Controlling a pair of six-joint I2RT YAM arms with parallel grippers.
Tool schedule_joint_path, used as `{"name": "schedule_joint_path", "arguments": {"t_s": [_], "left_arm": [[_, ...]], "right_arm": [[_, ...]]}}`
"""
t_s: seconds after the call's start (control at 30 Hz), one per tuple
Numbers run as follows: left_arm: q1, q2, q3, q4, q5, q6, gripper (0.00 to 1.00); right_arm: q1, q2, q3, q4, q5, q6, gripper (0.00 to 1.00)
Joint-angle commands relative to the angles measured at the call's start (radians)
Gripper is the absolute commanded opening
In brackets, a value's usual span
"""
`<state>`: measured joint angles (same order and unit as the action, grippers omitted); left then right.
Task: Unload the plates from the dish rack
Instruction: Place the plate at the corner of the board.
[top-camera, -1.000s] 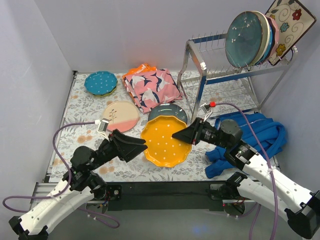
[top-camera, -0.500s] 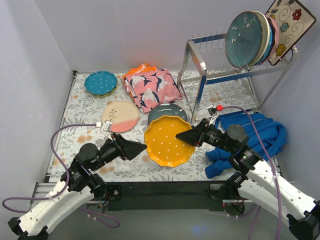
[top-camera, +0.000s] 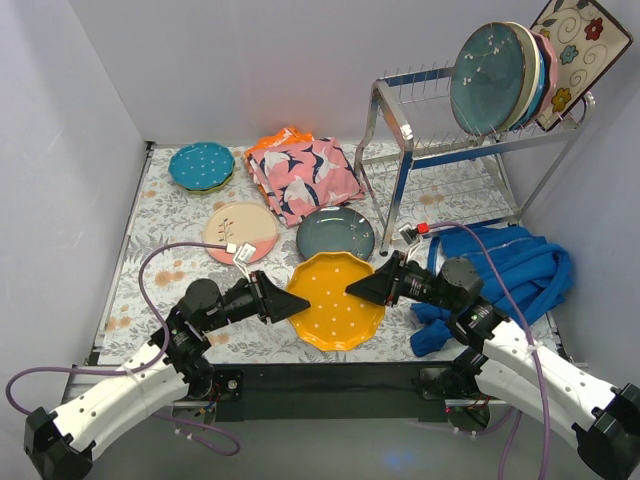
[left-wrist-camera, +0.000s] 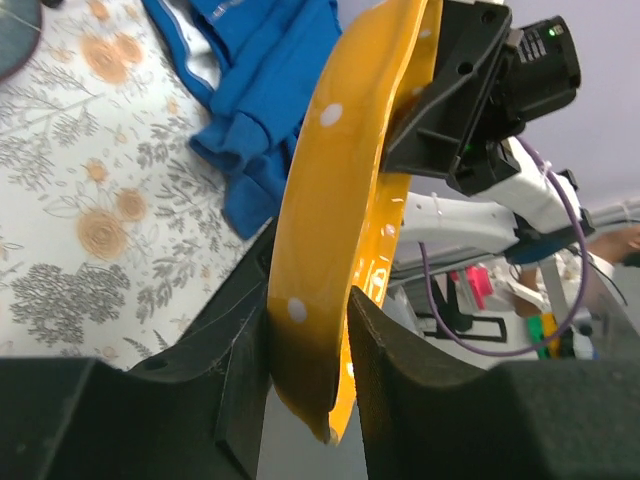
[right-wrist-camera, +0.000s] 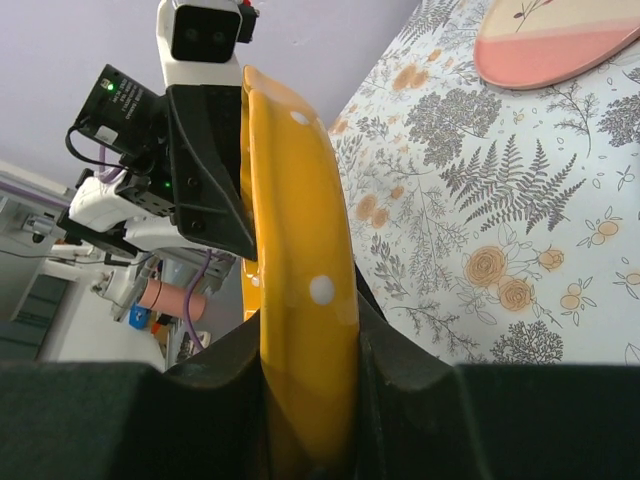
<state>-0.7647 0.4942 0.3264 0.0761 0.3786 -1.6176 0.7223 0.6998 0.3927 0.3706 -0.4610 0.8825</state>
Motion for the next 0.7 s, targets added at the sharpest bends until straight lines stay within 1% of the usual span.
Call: {"name": "schedule_joint_path", "arguments": {"t_s": [0.0,0.07,0.13,0.17,0.2,0.23,0.27,0.3,0.43,0.47,0.53,0.57,0.6,0.67], "left_arm": [[-0.005,-0.031,-0.027,0.123,0.127,-0.070,0.35],[-0.007,-0.045,-0.039,0.120,0.134,-0.073,0.40],[-0.007,-0.068,-0.046,0.120,0.131,-0.080,0.41],[-0.007,-0.074,-0.047,0.122,0.134,-0.090,0.37],[-0.007,-0.080,-0.053,0.132,0.137,-0.097,0.22],[-0.007,-0.086,-0.056,0.136,0.144,-0.103,0.12],[-0.007,-0.086,-0.058,0.137,0.144,-0.122,0.04],[-0.005,-0.088,-0.065,0.140,0.146,-0.133,0.00],[-0.005,-0.095,-0.079,0.142,0.145,-0.169,0.00],[-0.005,-0.103,-0.079,0.143,0.141,-0.176,0.00],[-0.005,-0.105,-0.079,0.149,0.137,-0.192,0.00],[-0.005,-0.103,-0.073,0.136,0.123,-0.192,0.00],[-0.007,-0.098,-0.063,0.120,0.112,-0.189,0.00],[-0.007,-0.082,-0.029,0.062,0.063,-0.168,0.00]], "right_arm": [[0.005,-0.022,0.018,0.225,0.002,0.024,0.01],[0.005,-0.016,0.020,0.235,-0.011,0.026,0.01],[0.005,-0.008,0.015,0.246,-0.016,0.033,0.01],[0.005,-0.006,0.011,0.258,-0.015,0.036,0.01],[0.005,-0.002,0.002,0.264,-0.013,0.039,0.01],[0.005,0.000,-0.003,0.268,-0.013,0.041,0.01],[0.005,0.003,-0.005,0.272,-0.011,0.041,0.01],[0.005,0.009,-0.012,0.280,-0.011,0.042,0.01],[0.003,0.029,-0.012,0.284,-0.013,0.042,0.01],[0.000,0.032,-0.012,0.286,-0.010,0.033,0.05],[-0.004,0.032,-0.015,0.283,0.001,0.027,0.16],[-0.010,0.032,-0.017,0.283,0.008,0.030,0.27],[-0.015,0.030,-0.015,0.283,0.008,0.030,0.34],[-0.035,0.018,-0.014,0.274,0.012,0.030,0.45]]}}
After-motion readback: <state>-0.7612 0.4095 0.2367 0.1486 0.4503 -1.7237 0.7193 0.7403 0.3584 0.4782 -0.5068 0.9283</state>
